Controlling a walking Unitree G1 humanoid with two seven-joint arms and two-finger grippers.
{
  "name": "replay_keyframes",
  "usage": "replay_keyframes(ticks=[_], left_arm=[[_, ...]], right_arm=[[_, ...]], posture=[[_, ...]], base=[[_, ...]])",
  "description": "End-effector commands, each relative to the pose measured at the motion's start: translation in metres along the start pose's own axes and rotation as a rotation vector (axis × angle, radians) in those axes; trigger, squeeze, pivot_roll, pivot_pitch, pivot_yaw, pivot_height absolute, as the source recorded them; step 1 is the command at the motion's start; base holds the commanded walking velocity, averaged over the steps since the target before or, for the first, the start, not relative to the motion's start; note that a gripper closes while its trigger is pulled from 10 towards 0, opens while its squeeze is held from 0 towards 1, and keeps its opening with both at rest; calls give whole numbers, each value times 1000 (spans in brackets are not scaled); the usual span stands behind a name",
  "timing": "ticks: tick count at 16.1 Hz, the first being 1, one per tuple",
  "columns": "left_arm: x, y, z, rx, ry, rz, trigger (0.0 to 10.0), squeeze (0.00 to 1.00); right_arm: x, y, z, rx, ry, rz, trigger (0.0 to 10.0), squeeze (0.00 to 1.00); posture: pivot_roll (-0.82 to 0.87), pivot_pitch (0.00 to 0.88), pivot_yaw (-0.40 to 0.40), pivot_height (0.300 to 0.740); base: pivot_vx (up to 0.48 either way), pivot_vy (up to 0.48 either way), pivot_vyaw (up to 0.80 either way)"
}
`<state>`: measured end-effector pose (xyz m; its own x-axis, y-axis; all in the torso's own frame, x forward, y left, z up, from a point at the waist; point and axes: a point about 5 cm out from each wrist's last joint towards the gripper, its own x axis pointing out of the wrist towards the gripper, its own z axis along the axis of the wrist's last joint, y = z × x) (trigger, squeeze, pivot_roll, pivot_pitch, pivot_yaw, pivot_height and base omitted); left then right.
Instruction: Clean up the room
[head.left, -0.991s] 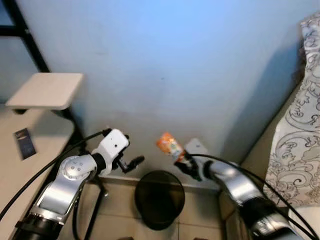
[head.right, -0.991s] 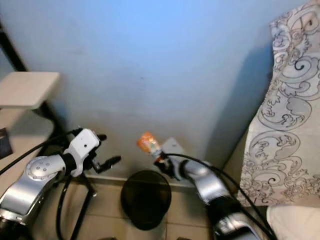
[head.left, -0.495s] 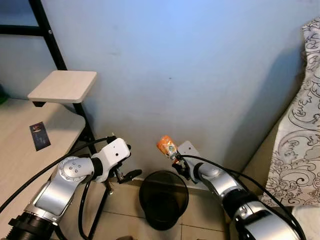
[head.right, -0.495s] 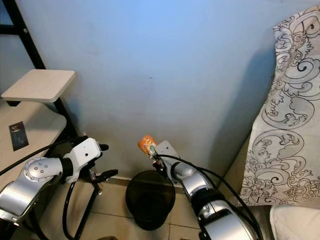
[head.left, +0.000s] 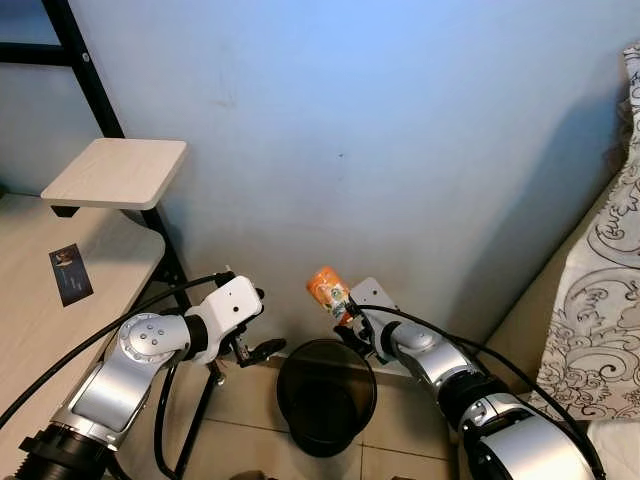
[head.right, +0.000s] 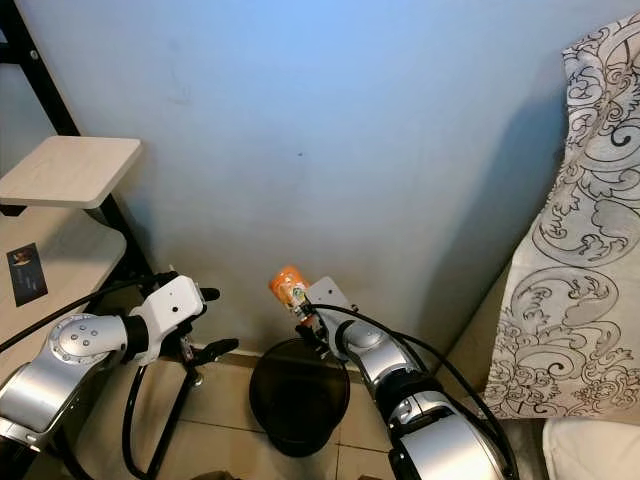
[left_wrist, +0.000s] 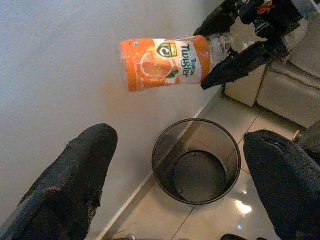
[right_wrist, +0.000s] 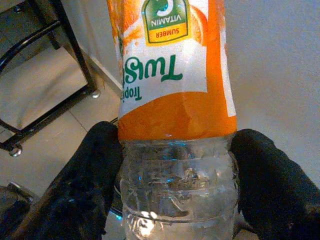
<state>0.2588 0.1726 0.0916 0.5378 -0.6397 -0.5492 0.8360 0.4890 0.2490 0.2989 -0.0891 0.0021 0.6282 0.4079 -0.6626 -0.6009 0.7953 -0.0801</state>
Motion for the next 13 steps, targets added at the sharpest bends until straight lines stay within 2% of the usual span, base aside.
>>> replay_keyframes(ticks=[1,6,9,10,12,13], left_arm=[[0,2,2,24,4,1,10000,0],[0,2,3,24,1,-2,10000,0],[1,3,4,20,-4,6,10000,0],[1,3,4,5,-14,22,10000,0],[3,7,11,-83,-101,161,10000,0],[3,8,12,-100,-119,187,10000,0]], right_arm=[[0,-1,5,1,-17,0,10000,1000],[1,2,0,22,-9,13,10000,1000],[-1,-2,-1,44,-35,-4,10000,1000],[-4,-8,0,74,-71,-31,10000,1000],[-17,-29,2,198,-205,-171,10000,1000],[-21,-33,2,226,-236,-204,10000,1000]], posture=[[45,0,2,740],[42,0,10,740],[43,0,10,740],[45,0,7,740],[34,0,10,740],[34,0,10,740]], base=[[0,0,0],[0,0,0],[0,0,0],[0,0,0],[0,0,0],[0,0,0]])
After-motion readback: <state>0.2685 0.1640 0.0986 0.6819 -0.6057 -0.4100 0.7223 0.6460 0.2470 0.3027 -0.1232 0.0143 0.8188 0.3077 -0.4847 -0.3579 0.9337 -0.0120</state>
